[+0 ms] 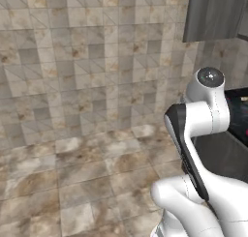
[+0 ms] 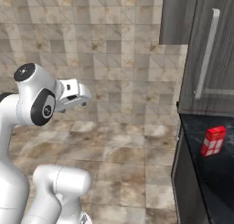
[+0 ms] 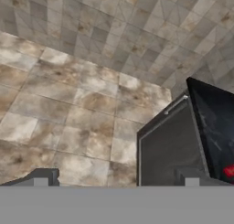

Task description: Pick the bar and boxed food from the counter and place them in the cabinets closest to them.

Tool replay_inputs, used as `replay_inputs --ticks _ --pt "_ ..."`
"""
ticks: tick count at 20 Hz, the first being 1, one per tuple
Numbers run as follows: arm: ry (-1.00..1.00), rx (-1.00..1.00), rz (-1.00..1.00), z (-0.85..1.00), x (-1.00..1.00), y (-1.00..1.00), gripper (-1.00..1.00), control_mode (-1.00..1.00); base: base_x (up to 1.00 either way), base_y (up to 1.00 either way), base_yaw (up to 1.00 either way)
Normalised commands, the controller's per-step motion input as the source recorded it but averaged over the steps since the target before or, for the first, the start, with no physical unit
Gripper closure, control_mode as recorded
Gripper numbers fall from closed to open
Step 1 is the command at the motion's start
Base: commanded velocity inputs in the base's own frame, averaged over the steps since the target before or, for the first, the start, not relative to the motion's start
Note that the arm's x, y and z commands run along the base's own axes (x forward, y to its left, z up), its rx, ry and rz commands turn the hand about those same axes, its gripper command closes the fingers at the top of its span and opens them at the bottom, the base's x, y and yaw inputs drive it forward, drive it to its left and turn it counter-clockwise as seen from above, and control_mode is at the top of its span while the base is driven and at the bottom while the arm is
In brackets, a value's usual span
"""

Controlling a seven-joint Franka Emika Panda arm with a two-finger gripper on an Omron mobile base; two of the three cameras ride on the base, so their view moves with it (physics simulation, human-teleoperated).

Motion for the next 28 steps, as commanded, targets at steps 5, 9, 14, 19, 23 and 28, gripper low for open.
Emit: replay_inputs --ticks 5,9,14,19,23,28 --pt "0.0 0.0 0.0 0.0 0.0 0.0 -1.0 1.0 0.9 0.0 -0.02" --pt "0.0 0.0 0.0 0.0 0.0 0.0 -1.0 1.0 0.88 0.0 -0.02" --pt "0.0 0.0 0.0 0.0 0.0 0.0 -1.0 1.0 0.85 0.0 -0.02" --pt "0.0 0.0 0.0 0.0 0.0 0.0 -1.0 1.0 0.38 0.01 -0.01" --pt "0.0 0.0 0.0 0.0 0.0 0.0 -1.0 1.0 0.0 -0.09 -0.11" --pt "0.0 0.0 0.0 0.0 0.0 0.0 -1.0 1.0 0.0 -0.15 -0.39"
